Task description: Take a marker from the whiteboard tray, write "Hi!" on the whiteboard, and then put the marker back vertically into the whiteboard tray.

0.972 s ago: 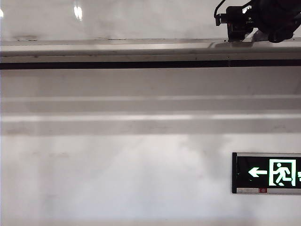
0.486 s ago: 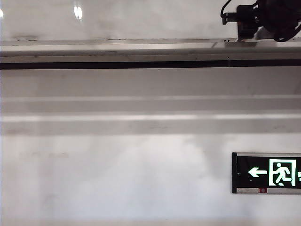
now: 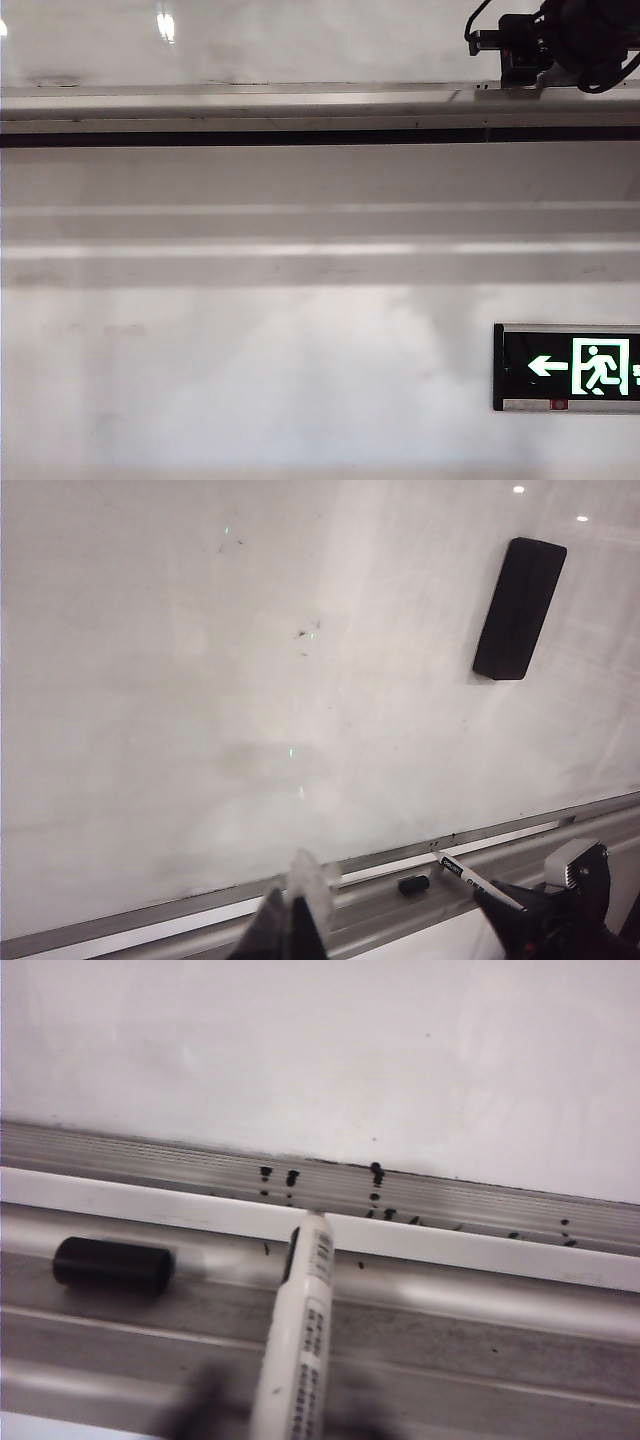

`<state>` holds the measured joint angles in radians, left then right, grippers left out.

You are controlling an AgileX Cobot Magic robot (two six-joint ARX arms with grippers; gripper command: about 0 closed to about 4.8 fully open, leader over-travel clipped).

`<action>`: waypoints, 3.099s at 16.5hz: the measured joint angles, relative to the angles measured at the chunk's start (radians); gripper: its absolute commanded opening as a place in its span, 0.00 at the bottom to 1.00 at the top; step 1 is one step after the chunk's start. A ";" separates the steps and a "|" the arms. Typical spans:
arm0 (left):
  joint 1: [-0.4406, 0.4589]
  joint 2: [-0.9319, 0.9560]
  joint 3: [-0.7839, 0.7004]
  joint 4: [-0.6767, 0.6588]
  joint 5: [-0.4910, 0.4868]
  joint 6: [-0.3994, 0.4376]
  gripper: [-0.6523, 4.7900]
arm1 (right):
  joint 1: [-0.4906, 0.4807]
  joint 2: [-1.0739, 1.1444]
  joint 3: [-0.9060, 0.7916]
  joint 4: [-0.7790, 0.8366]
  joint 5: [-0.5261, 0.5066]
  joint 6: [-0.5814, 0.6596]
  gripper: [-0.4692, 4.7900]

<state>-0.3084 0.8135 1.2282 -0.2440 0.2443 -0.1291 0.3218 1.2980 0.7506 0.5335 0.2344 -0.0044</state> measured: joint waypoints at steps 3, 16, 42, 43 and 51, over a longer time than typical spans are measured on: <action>0.000 0.000 0.000 0.000 0.000 0.000 0.11 | 0.000 0.000 0.000 0.000 0.000 -0.003 0.19; 0.000 0.001 0.000 0.000 0.000 0.000 0.11 | 0.000 -0.026 0.000 -0.010 -0.050 -0.002 0.18; 0.000 0.002 0.000 0.000 0.000 0.000 0.11 | -0.013 -0.011 0.000 0.002 -0.126 0.000 0.39; 0.000 0.002 0.000 0.000 0.000 0.000 0.11 | -0.014 -0.005 0.000 0.006 -0.126 0.000 0.35; 0.000 0.002 0.000 0.000 0.000 0.000 0.11 | -0.015 0.013 0.000 0.023 -0.124 0.000 0.14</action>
<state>-0.3084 0.8154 1.2282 -0.2440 0.2443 -0.1291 0.3065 1.3109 0.7509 0.5568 0.1104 -0.0048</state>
